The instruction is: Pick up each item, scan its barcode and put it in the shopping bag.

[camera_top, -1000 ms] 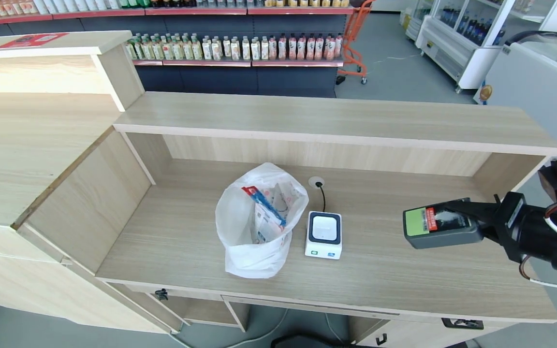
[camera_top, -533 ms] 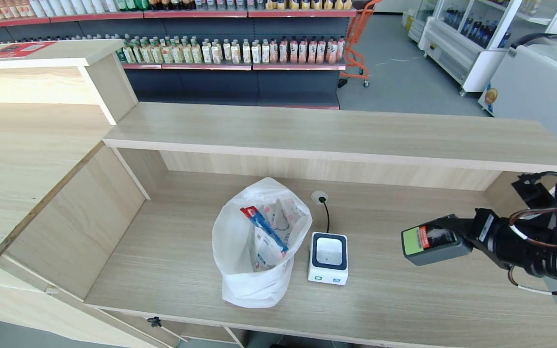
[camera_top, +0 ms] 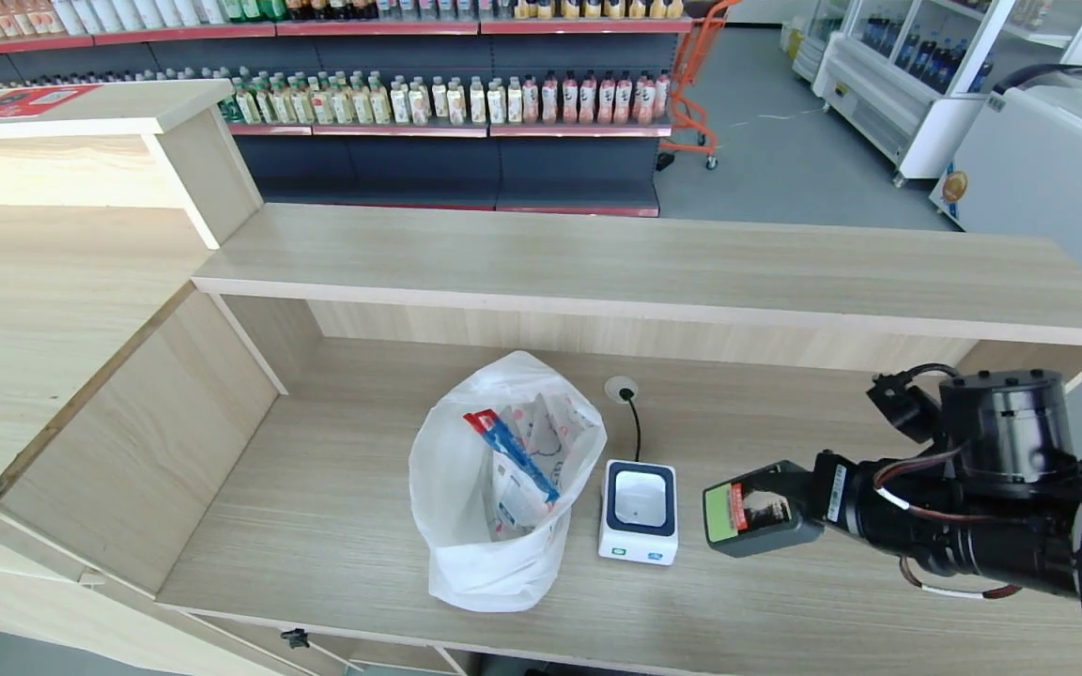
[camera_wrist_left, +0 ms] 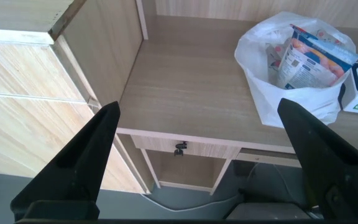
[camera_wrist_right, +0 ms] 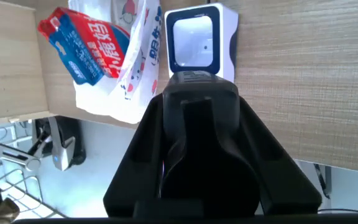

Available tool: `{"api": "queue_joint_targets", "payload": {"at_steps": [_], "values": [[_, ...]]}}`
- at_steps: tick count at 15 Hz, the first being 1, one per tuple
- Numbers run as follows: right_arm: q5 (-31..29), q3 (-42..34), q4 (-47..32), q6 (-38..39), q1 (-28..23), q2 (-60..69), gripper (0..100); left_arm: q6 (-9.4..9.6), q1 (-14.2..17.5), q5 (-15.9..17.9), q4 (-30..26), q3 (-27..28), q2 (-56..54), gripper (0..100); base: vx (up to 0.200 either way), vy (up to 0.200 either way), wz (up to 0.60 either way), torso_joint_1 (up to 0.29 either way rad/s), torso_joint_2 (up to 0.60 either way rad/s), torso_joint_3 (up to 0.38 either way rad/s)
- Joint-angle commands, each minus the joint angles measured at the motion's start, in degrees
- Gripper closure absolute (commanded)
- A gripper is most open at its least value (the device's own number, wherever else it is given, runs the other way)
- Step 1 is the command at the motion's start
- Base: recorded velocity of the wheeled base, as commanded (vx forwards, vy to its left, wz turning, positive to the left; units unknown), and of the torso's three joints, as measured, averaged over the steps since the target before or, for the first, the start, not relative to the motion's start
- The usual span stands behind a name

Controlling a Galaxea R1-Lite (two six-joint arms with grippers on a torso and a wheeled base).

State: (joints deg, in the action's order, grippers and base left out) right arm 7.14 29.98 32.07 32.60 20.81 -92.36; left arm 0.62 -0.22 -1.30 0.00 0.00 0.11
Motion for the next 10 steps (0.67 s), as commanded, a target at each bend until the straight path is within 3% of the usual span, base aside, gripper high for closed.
{"api": "queue_joint_targets", "payload": {"at_steps": [1, 6, 10], "values": [[-1.0, 0.7, 1.1, -2.5, 2.1, -5.3, 100, -0.01, 0.0, 0.0, 0.0, 0.0, 0.0, 0, 0.000, 0.000, 0.00, 0.000, 0.00, 0.000], [-3.1, 2.4, 15.9, -4.0, 3.5, -17.1, 100, -0.01, 0.0, 0.0, 0.0, 0.1, 0.0, 0, 0.000, 0.000, 0.00, 0.000, 0.00, 0.000], [-3.6, 4.6, 18.6, -4.9, 4.9, -22.3, 100, -0.09, 0.0, 0.0, 0.0, 0.0, 0.0, 0, 0.000, 0.000, 0.00, 0.000, 0.00, 0.000]]}}
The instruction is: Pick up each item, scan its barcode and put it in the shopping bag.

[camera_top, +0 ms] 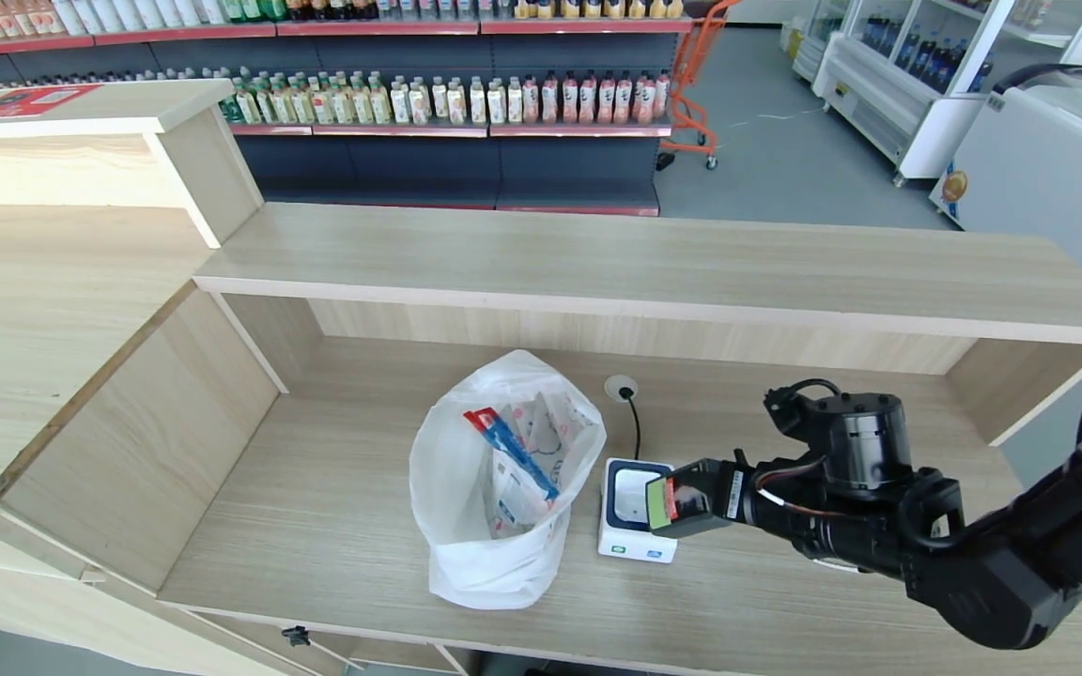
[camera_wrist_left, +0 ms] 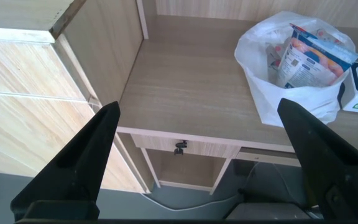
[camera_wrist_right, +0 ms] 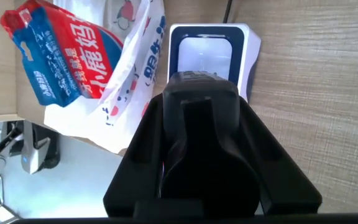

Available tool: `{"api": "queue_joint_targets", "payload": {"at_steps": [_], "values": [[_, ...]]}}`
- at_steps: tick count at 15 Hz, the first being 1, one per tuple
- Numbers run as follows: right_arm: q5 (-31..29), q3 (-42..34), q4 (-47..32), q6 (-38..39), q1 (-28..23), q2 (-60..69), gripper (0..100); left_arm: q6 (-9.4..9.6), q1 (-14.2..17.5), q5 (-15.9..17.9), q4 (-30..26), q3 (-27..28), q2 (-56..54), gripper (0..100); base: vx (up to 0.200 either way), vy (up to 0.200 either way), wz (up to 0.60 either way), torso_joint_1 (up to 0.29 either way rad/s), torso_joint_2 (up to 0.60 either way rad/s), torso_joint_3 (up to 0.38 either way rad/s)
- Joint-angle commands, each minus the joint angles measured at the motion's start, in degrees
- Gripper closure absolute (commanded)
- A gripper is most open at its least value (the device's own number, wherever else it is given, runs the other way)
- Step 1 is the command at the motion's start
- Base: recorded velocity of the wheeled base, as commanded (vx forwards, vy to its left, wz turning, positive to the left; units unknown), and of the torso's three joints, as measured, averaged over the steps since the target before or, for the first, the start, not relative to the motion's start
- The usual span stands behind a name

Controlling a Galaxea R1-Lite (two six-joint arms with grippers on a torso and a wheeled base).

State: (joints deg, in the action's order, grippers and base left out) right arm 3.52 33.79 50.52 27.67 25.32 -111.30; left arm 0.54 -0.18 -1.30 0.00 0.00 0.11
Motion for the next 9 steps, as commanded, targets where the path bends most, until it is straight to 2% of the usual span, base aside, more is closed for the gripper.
{"api": "queue_joint_targets", "payload": {"at_steps": [1, 4, 9], "values": [[-0.4, 1.4, 0.8, -0.3, 0.6, -5.0, 100, -0.01, 0.0, 0.0, 0.0, 0.0, 0.0, 0, 0.000, 0.000, 0.00, 0.000, 0.00, 0.000], [-0.5, 2.2, 4.2, -0.6, 0.8, -7.8, 100, -0.01, 0.0, 0.0, 0.0, 0.0, 0.0, 0, 0.000, 0.000, 0.00, 0.000, 0.00, 0.000], [-0.4, 4.5, 4.3, -0.4, 1.6, -9.9, 100, -0.01, 0.0, 0.0, 0.0, 0.0, 0.0, 0, 0.000, 0.000, 0.00, 0.000, 0.00, 0.000]]}}
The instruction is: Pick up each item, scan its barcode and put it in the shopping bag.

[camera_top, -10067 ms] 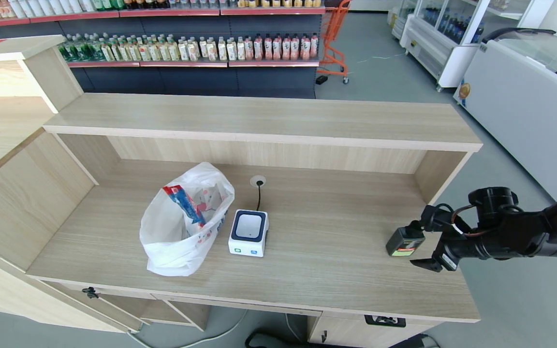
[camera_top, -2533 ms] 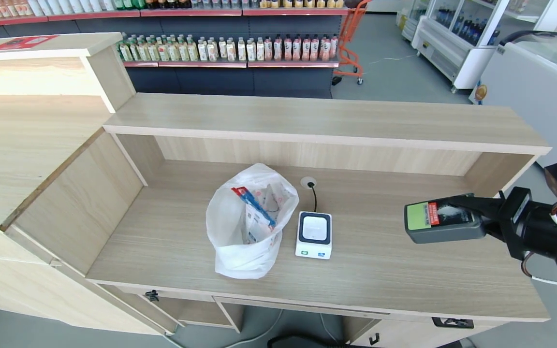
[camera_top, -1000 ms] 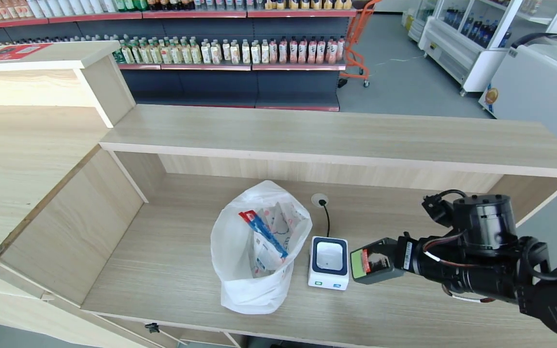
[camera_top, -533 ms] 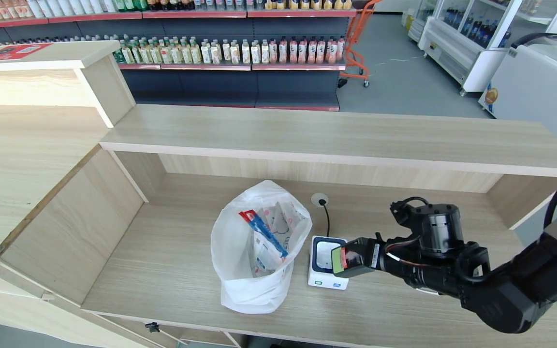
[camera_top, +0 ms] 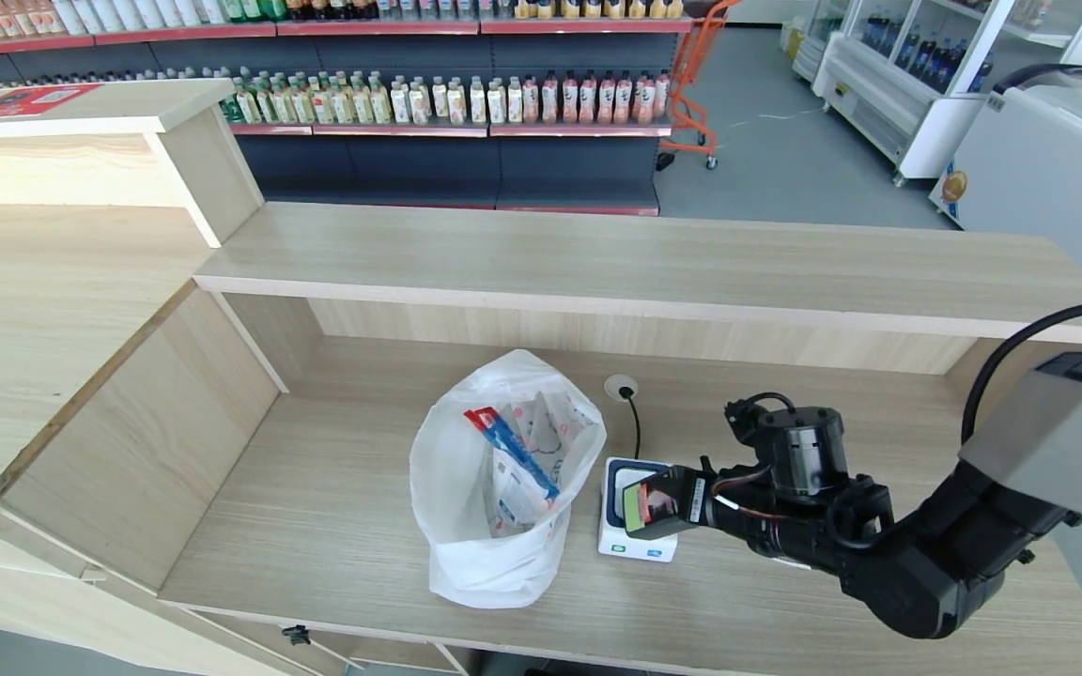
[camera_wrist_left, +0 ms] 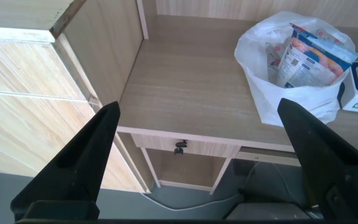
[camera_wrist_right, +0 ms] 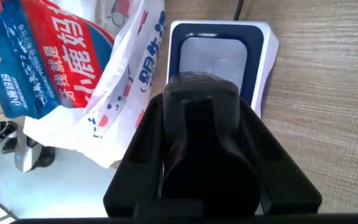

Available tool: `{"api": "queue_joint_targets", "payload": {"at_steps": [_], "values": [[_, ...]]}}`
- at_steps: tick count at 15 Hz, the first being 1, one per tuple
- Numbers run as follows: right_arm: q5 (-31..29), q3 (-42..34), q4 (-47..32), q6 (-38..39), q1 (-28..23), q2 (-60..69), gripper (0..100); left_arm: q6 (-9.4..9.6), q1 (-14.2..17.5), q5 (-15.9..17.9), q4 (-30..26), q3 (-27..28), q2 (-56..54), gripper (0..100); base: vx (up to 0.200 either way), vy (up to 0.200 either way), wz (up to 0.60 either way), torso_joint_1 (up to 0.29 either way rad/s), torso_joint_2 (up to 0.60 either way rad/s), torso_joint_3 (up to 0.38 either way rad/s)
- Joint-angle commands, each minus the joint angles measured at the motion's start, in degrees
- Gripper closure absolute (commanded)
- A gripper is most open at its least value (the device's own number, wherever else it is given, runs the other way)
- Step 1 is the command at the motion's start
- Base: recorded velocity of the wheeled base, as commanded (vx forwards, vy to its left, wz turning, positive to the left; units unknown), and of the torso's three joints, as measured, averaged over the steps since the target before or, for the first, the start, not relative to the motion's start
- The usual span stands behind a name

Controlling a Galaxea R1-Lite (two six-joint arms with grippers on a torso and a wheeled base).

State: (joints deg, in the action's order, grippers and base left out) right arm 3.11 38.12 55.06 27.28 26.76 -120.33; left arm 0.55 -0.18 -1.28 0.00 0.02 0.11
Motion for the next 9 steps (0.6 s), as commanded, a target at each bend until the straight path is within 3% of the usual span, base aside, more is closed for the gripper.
{"api": "queue_joint_targets", "payload": {"at_steps": [1, 9], "values": [[0.1, 0.6, 0.7, 0.2, 0.3, -1.7, 100, -0.02, 0.0, 0.0, 0.0, 0.0, 0.0, 0, 0.000, 0.000, 0.00, 0.000, 0.00, 0.000], [0.8, 1.2, 3.3, 3.4, 0.3, 0.0, 100, 0.07, 0.0, 0.0, 0.0, 0.0, 0.0, 0, 0.000, 0.000, 0.00, 0.000, 0.00, 0.000]]}}
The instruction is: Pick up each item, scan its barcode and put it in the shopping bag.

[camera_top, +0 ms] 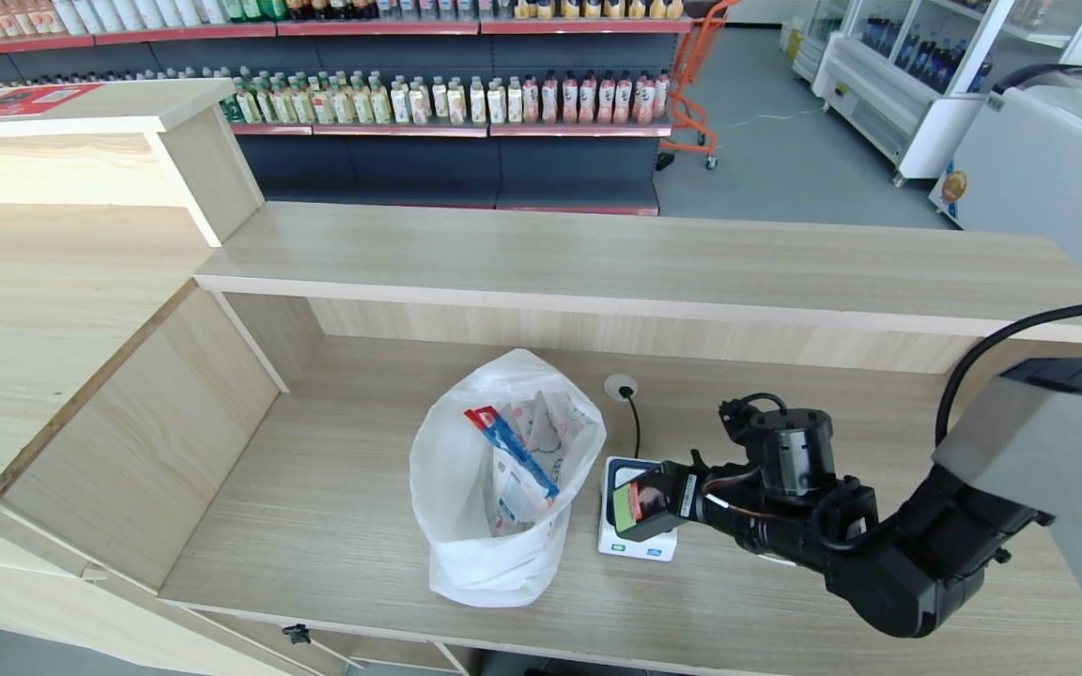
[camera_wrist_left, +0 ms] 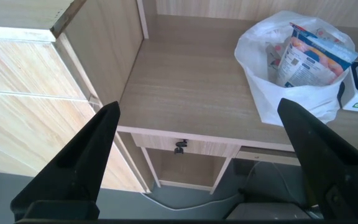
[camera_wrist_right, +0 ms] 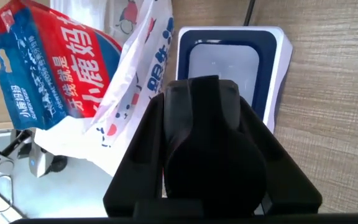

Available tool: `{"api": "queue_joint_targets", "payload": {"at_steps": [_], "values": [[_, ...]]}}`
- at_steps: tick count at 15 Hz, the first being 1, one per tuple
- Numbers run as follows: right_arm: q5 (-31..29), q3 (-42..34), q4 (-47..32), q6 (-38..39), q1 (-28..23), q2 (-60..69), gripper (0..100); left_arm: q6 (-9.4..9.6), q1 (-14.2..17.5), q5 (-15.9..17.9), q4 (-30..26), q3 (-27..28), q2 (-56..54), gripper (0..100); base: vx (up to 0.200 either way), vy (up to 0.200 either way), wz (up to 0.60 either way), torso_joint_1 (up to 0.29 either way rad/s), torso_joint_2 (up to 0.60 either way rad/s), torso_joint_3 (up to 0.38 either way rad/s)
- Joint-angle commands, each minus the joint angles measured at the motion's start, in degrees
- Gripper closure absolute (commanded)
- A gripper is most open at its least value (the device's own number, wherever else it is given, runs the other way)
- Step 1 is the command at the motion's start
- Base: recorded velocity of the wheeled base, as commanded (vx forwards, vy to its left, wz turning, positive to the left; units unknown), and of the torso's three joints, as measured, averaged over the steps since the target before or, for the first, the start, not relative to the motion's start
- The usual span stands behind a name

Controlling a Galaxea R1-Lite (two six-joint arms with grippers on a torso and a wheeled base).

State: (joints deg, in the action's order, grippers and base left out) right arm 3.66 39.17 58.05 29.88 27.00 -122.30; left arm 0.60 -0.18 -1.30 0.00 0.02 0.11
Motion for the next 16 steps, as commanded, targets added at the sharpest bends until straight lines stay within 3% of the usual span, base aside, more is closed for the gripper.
{"api": "queue_joint_targets", "payload": {"at_steps": [1, 7, 9, 11, 16], "values": [[0.3, 0.1, -0.1, 1.1, -0.1, 3.6, 100, 0.02, 0.0, 0.0, 0.0, 0.0, 0.0, 0, 0.000, 0.000, 0.00, 0.000, 0.00, 0.000], [0.2, -2.1, -2.1, 1.2, -2.8, 11.8, 100, -0.07, 0.0, 0.0, 0.0, 0.0, 0.0, 0, 0.000, 0.000, 0.00, 0.000, 0.00, 0.000], [0.3, -1.1, -2.2, 1.8, -2.9, 12.0, 100, -0.07, 0.0, 0.0, 0.0, 0.0, 0.0, 0, 0.000, 0.200, 0.00, -0.002, 0.00, 0.002], [0.3, 1.1, -3.7, 2.9, -2.4, 11.8, 100, -0.16, 0.0, 0.0, 0.0, 0.0, 0.0, 0, 0.000, 0.100, 0.00, -0.004, 0.00, 0.001], [-0.2, 14.9, -13.3, 2.9, -0.4, 6.4, 100, -0.16, 0.0, 0.0, 0.0, 0.0, 0.0, 0, 0.000, 0.000, 0.00, 0.000, 0.00, 0.000]]}}
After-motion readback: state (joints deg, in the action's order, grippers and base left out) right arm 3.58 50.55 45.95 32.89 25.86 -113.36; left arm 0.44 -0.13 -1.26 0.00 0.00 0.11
